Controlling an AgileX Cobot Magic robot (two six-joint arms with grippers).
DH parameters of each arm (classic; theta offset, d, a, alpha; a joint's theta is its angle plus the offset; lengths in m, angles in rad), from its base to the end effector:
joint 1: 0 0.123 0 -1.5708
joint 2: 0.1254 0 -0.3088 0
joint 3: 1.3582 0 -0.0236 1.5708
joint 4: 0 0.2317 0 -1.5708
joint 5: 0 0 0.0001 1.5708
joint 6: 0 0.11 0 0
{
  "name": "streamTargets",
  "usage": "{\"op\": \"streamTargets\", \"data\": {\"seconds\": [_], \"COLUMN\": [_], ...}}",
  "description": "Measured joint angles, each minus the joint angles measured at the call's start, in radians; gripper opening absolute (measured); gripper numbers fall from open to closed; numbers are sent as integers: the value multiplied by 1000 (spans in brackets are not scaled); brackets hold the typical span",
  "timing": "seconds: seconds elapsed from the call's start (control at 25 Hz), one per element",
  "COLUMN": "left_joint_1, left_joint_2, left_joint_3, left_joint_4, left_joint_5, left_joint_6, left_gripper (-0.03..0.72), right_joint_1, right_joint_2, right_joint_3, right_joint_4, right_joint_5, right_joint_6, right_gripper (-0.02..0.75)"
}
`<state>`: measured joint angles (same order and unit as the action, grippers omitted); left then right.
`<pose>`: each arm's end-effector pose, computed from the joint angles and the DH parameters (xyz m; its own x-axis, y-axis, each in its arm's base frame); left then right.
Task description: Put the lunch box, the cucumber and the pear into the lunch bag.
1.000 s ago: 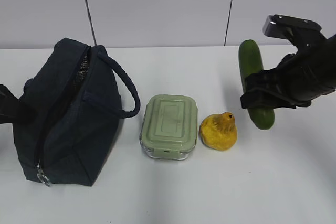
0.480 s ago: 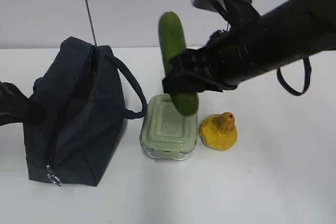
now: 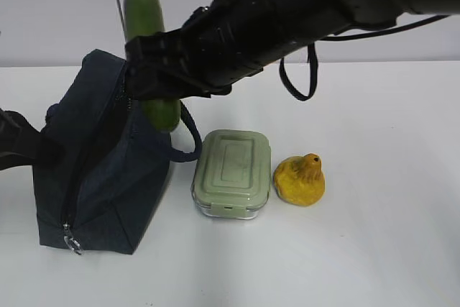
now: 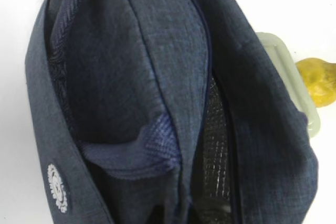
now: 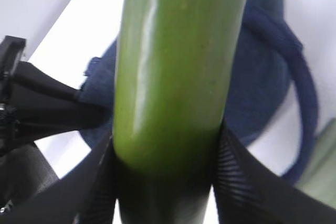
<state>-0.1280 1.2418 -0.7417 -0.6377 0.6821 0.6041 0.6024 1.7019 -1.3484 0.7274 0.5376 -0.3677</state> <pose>0.2080 -0.0684 0.2687 -0.8005 0.1797 -0.5717 0.3892 0.8813 -0.2680 0.2985 0.2508 0.3180 -0.7114 -0.1682 -0.6824 -0.5730 0.7010 0.4246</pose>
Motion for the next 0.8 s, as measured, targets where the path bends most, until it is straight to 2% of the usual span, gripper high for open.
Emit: {"op": "streamTargets", "data": {"seconds": [0.2, 0.24, 0.28, 0.44, 0.8], "left_joint_1": [0, 0, 0, 0, 0], "left_joint_2": [0, 0, 0, 0, 0], "left_joint_3": [0, 0, 0, 0, 0], "left_joint_4": [-5, -6, -7, -9, -14], "left_joint_5": [-16, -17, -18, -19, -22], "left_joint_6": [0, 0, 0, 0, 0], "left_gripper": [3, 3, 3, 3, 3], "right_joint_1": [56, 60, 65, 78, 106], "right_joint_2": [57, 67, 73, 105, 167], "right_joint_3": [-69, -70, -72, -85, -126], "right_joint_4": [32, 53, 73, 144, 186], "right_joint_5": [-6, -16, -24, -59, -89], "right_joint_6": [0, 0, -3, -3, -6], "right_gripper": [360, 405, 349, 350, 350]}}
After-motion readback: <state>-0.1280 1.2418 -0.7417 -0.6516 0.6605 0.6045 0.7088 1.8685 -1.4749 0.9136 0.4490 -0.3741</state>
